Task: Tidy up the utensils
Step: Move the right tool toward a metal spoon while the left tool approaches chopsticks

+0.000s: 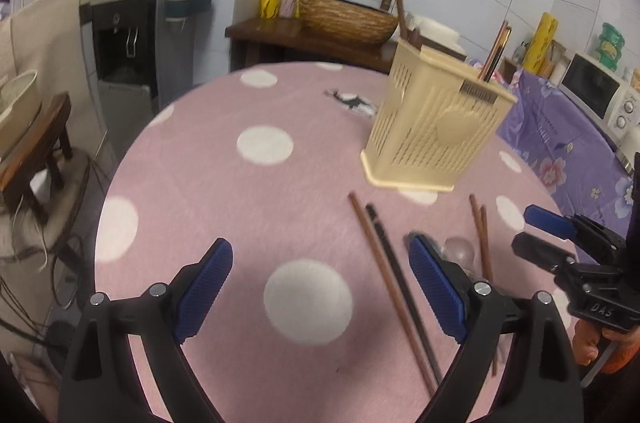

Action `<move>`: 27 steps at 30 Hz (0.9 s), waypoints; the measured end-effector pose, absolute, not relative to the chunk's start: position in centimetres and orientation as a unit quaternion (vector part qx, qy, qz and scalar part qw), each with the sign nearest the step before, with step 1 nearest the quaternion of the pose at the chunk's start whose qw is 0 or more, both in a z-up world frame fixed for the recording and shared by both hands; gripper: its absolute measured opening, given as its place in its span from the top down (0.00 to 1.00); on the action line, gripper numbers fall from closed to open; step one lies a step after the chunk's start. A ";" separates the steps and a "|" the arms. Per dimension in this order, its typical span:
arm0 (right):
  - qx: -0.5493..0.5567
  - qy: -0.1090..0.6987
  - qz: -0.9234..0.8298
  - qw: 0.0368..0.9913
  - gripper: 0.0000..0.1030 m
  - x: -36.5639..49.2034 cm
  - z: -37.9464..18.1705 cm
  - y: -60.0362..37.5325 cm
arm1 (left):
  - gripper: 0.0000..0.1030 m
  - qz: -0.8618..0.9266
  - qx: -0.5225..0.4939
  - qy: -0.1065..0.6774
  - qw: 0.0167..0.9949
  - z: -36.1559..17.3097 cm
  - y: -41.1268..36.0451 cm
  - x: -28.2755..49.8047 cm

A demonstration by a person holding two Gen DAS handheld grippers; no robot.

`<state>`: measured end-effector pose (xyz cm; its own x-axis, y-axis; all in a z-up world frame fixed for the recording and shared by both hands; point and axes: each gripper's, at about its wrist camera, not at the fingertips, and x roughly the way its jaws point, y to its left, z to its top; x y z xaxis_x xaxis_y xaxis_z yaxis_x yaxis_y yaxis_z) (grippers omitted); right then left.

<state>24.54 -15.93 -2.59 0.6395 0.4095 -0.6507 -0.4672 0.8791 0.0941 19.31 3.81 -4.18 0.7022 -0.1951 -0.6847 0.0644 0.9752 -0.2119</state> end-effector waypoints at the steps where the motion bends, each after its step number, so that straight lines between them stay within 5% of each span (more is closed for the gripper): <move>1: -0.055 0.359 0.244 0.899 0.43 24.6 -3.3 -15.6 | 0.14 -0.074 -0.088 0.385 0.916 -4.6 3.9 19.1; 19: -0.157 0.454 0.309 0.821 0.46 30.5 -9.7 -10.4 | 0.16 -0.082 -0.083 0.402 0.908 -6.0 3.9 17.7; 27: -0.163 0.457 0.312 0.817 0.62 31.3 -9.5 -9.9 | 0.16 -0.085 -0.081 0.406 0.906 -6.2 3.4 17.7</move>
